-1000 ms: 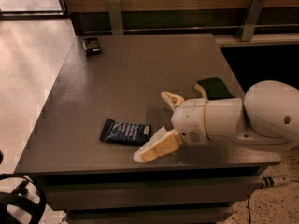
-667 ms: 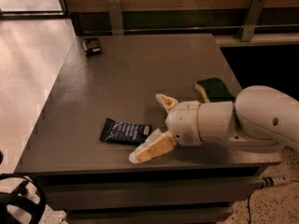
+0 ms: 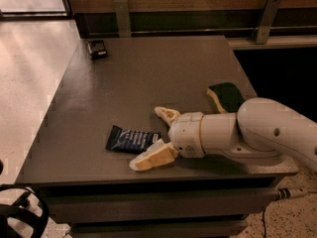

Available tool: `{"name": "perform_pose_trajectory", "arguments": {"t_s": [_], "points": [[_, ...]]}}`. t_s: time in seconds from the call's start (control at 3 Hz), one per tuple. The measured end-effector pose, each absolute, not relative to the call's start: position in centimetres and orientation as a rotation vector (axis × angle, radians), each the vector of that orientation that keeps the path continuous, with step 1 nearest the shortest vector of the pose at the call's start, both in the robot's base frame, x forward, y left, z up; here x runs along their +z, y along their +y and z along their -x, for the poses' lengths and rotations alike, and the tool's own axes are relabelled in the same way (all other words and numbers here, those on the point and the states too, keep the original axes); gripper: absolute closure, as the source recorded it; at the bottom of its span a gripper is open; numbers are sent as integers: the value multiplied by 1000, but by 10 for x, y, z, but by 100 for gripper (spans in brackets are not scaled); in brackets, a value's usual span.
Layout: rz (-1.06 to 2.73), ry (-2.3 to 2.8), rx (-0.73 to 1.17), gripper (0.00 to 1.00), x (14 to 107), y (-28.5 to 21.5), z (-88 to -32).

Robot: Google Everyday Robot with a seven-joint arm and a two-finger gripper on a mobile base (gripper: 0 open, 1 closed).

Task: Move rxbar blueberry near rxbar chocolate

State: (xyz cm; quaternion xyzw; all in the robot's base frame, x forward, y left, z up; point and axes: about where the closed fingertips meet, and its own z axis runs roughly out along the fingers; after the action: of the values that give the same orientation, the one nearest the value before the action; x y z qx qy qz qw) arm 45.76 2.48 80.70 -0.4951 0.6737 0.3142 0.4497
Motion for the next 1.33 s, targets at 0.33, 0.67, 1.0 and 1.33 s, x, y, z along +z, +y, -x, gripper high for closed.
{"name": "perform_pose_trajectory", "arguments": {"t_s": [0.33, 0.67, 1.0, 1.33], "points": [[1228, 1664, 778, 41, 807, 27, -457], [1231, 1662, 779, 63, 807, 28, -457], [1231, 1662, 779, 87, 809, 28, -457], [1231, 1662, 779, 100, 810, 28, -457]]}}
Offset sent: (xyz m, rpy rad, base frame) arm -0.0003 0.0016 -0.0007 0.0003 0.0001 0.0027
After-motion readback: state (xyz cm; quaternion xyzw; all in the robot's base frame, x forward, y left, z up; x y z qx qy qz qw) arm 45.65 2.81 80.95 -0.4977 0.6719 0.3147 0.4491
